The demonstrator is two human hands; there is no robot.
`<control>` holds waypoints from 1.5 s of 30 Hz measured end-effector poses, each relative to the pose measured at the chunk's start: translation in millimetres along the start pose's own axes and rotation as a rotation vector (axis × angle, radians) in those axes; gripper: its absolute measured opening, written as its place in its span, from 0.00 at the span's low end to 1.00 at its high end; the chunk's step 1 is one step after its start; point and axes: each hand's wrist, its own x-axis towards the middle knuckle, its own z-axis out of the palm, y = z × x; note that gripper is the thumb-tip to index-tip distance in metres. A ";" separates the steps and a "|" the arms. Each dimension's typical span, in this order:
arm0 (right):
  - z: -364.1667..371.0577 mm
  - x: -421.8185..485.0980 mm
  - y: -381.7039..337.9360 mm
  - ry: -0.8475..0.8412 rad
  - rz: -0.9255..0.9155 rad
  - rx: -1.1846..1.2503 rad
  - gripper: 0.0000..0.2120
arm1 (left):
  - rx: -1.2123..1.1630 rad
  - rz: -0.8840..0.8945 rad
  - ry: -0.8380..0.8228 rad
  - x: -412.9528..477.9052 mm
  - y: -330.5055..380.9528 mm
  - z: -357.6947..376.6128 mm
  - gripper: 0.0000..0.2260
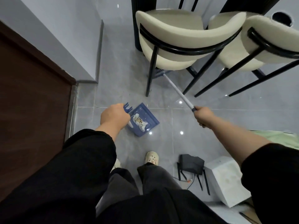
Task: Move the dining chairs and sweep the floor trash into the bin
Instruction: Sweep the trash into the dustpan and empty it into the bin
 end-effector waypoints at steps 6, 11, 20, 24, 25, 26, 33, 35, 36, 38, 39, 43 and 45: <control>9.7 44.3 -58.2 -0.089 0.153 0.024 0.15 | -0.025 0.040 -0.001 3.2 -13.7 2.8 0.06; 35.5 21.7 -14.3 -0.164 0.174 -0.132 0.18 | -0.031 0.041 -0.020 2.9 -14.4 4.4 0.05; 70.2 -55.1 47.3 -0.208 0.197 -0.178 0.26 | -0.022 0.150 -0.114 -1.1 -9.3 -4.7 0.03; 101.8 -94.4 60.9 -0.167 0.179 -0.236 0.23 | -0.018 0.187 -0.142 -2.2 -15.7 -1.3 0.08; 111.9 -105.2 64.0 -0.155 0.170 -0.241 0.22 | -0.009 0.203 -0.149 -1.8 -18.5 -1.1 0.08; 124.5 -116.3 67.2 -0.138 0.175 -0.222 0.22 | 0.016 0.222 -0.161 -1.4 -22.8 -1.6 0.08; 128.1 -159.6 71.5 0.010 0.203 0.080 0.20 | 0.138 0.364 -0.202 -3.9 -46.3 -15.3 0.04; 118.1 -158.3 66.2 0.019 0.237 0.168 0.18 | 0.191 0.418 -0.183 -2.8 -49.3 -18.5 0.04; 112.3 -153.7 62.9 0.025 0.268 0.220 0.18 | 0.208 0.442 -0.169 -1.8 -49.5 -20.3 0.05; 105.6 -134.5 60.9 0.013 0.342 0.277 0.19 | 0.225 0.469 -0.157 -0.9 -50.6 -21.9 0.07; 104.0 -125.2 61.3 -0.009 0.374 0.284 0.19 | 0.229 0.471 -0.152 -1.4 -51.5 -21.8 0.07; 121.9 -112.6 65.0 -0.147 0.412 0.270 0.19 | 0.264 0.433 -0.137 -6.9 -60.1 -15.2 0.05; 142.7 -127.1 65.6 -0.190 0.400 0.291 0.19 | 0.271 0.419 -0.104 -9.8 -63.3 -11.6 0.06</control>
